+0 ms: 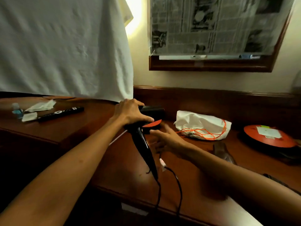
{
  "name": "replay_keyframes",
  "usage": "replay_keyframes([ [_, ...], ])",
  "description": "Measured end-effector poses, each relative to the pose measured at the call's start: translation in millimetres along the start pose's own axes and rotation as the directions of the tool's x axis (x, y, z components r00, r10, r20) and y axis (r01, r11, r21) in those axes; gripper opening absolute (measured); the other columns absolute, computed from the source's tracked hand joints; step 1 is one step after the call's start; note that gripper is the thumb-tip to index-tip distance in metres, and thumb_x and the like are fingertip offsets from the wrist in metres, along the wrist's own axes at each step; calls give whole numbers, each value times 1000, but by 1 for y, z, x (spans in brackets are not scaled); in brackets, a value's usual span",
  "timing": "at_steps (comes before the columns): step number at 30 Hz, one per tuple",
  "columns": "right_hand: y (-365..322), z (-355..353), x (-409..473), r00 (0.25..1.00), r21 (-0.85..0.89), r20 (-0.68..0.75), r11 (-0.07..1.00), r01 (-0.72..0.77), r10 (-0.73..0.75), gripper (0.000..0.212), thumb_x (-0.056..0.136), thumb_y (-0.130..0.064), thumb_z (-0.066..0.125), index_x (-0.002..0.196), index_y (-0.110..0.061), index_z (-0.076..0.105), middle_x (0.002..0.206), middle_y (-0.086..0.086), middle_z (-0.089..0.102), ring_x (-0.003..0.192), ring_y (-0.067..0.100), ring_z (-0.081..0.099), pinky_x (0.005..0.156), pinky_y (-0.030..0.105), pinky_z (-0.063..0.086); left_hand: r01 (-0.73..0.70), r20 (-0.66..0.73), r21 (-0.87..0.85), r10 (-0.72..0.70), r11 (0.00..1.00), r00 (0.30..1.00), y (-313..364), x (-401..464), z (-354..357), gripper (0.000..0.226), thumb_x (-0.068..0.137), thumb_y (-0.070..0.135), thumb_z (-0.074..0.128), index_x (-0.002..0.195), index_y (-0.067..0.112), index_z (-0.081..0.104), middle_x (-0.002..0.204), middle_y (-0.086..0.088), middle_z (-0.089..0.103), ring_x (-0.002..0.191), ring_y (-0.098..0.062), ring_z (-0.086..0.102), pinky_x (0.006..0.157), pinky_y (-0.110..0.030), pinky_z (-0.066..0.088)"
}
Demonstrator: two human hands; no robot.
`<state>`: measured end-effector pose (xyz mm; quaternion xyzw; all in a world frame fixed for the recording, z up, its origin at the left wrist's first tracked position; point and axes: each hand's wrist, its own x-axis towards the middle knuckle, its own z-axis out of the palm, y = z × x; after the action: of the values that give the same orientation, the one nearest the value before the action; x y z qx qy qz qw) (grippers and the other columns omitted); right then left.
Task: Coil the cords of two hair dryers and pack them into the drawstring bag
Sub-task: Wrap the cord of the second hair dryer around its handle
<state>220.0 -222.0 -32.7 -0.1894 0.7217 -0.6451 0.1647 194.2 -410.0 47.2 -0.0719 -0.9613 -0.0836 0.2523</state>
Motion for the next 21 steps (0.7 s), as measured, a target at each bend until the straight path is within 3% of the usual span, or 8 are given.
replay_keyframes([
  [4,-2,-3,-28,991,82,123,995,-59,49,39,91,-27,65,123,-14,47,89,10,66,83,27,67,71,41,57,54,-54,-123,-61,991,997,34,25,-14,72,52,84,60,101,32,69,91,4,70,86,-20,66,73,-33,54],
  [6,-9,-13,-42,999,107,45,994,9,-14,29,93,-20,62,115,-8,48,78,10,59,67,23,64,58,37,58,-6,-86,-117,-4,993,996,56,31,-16,69,60,80,61,109,31,67,94,1,71,87,-22,66,71,-32,53],
  [8,-19,-30,-55,999,70,-29,997,41,-40,13,94,-17,59,101,-10,50,64,3,51,47,12,51,41,25,44,-165,-167,4,164,986,972,76,31,-14,65,75,65,61,126,25,57,110,-7,67,98,-29,64,79,-39,51],
  [11,-33,-58,-70,999,52,-44,999,14,-12,13,93,-16,59,99,-9,49,59,-1,42,43,9,33,39,18,30,-603,-138,282,653,746,744,98,25,-6,61,76,29,65,134,16,50,132,-14,55,123,-33,50,104,-52,35],
  [14,-47,-90,-91,995,-31,-100,1000,-7,4,28,92,-13,58,116,-3,48,62,1,45,43,8,37,37,19,32,-798,177,263,786,542,592,117,19,-3,73,65,23,69,135,14,49,135,-7,54,132,-22,44,114,-52,12],
  [16,-54,-110,-106,995,-112,-102,994,-16,4,35,92,-14,58,123,-1,47,63,0,47,43,6,39,36,20,34,-803,184,314,797,507,576,137,20,2,64,67,22,68,129,12,51,125,-8,60,124,-23,52,114,-54,11],
  [19,-59,-129,-125,997,-226,-80,974,-14,-5,33,91,-17,61,122,-7,53,67,1,54,44,6,43,37,19,37,-785,88,402,833,472,546,173,22,5,19,85,20,53,103,14,54,92,-5,70,92,-25,68,110,-51,29],
  [21,-61,-141,-135,988,-279,-145,960,13,-56,31,89,-18,65,119,-12,58,77,5,62,50,9,52,41,20,44,-770,154,437,804,466,574,194,26,3,18,87,25,52,103,18,52,86,-1,69,85,-23,68,107,-44,33],
])
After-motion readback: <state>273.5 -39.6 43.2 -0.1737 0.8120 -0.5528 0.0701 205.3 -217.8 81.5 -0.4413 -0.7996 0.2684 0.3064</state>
